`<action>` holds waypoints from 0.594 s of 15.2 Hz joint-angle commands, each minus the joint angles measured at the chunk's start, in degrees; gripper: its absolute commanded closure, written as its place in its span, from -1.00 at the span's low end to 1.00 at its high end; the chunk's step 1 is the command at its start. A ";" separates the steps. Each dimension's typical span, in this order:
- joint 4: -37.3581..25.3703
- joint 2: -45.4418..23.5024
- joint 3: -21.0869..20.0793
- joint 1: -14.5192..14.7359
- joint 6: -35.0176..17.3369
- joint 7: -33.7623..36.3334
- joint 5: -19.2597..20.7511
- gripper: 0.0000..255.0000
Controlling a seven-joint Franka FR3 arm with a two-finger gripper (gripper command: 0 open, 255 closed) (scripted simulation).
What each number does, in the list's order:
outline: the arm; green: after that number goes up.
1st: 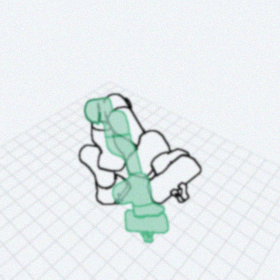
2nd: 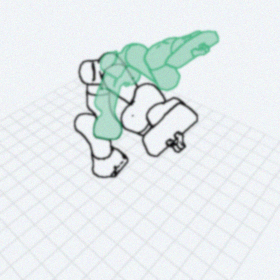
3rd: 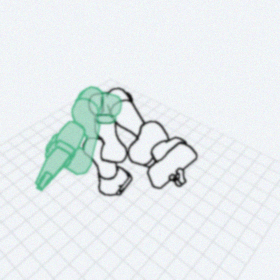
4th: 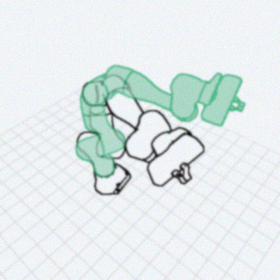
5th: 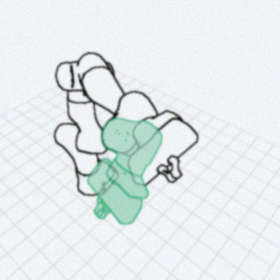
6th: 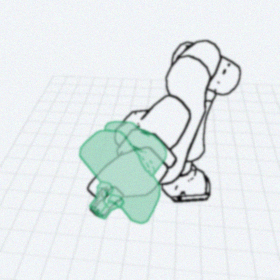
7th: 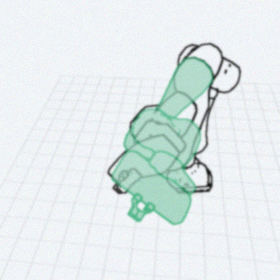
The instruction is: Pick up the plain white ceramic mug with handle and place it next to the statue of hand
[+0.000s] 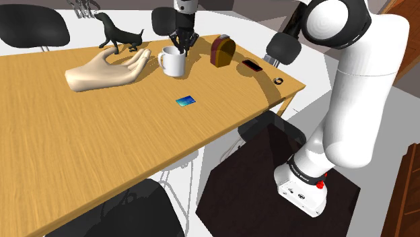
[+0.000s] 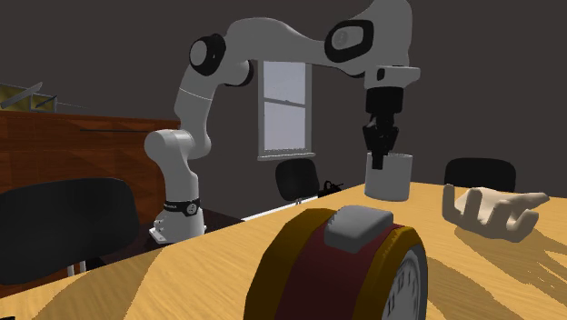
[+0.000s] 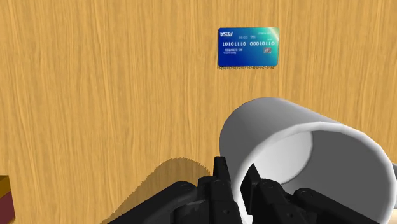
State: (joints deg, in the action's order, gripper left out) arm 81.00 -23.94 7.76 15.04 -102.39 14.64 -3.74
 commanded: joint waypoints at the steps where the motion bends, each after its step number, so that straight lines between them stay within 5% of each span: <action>1: 1.56 0.10 -0.01 0.05 -1.52 -0.04 -0.01 1.00; 9: 6.15 -0.97 -0.12 0.12 -7.16 -0.25 -0.22 1.00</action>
State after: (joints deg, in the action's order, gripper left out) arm 86.75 -24.76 7.66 15.15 -108.95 14.41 -3.93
